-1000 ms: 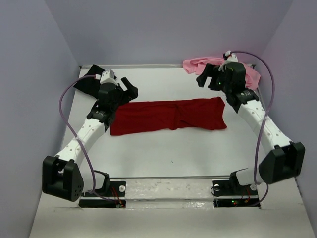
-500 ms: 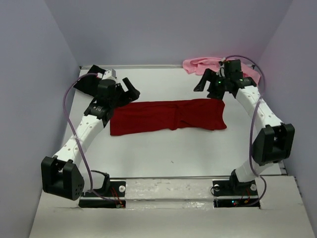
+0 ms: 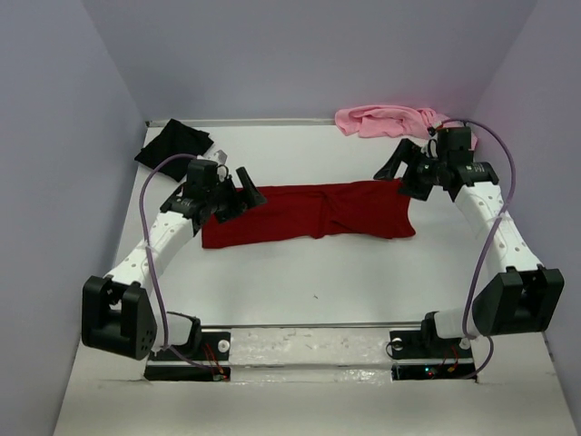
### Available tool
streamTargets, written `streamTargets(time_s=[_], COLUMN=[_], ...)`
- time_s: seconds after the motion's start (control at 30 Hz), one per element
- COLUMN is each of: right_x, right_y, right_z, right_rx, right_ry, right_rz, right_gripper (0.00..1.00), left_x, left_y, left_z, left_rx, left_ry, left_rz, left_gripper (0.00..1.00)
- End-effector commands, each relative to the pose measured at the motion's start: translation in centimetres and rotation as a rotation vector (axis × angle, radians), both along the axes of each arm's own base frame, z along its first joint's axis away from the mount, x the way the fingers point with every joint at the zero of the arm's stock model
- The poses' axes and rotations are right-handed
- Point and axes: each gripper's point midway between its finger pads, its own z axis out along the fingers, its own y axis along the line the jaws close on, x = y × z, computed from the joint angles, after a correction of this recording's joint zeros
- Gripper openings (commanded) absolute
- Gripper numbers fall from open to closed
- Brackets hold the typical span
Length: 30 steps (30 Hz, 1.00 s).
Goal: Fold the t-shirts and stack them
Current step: Fold the tshirt
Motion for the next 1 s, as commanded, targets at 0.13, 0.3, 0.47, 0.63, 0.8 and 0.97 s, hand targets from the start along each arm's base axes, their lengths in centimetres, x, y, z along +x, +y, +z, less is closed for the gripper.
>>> streamTargets(time_s=[0.13, 0.3, 0.47, 0.63, 0.8, 0.97], right_x=[-2.7, -3.1, -3.2, -3.0, -2.4, -1.5], right_y=[0.5, 0.6, -0.4, -1.1, -1.8, -2.1], right_z=[-4.4, -5.5, -7.0, -8.3, -8.2, -8.6], right_rx=[0.116, 0.135, 0.157, 0.194, 0.158, 0.138], right_ry=[0.146, 0.160, 0.195, 0.225, 0.210, 0.221], right_rz=[0.025, 0.031, -0.019, -0.042, -0.066, -0.070], right_gripper=[0.90, 0.89, 0.86, 0.22, 0.03, 0.00], left_x=[0.8, 1.4, 1.5, 2.0, 2.4, 2.8], left_y=[-0.7, -0.1, 2.8, 4.1, 4.6, 5.0], left_z=[1.0, 0.2, -3.5, -4.7, -5.8, -6.2], left_rx=[-0.013, 0.038, 0.101, 0.050, 0.066, 0.094], left_ry=[-0.022, -0.015, 0.103, 0.121, 0.157, 0.167], left_rz=[-0.061, -0.067, 0.024, 0.048, 0.042, 0.044], left_gripper=[0.99, 0.99, 0.99, 0.97, 0.61, 0.33])
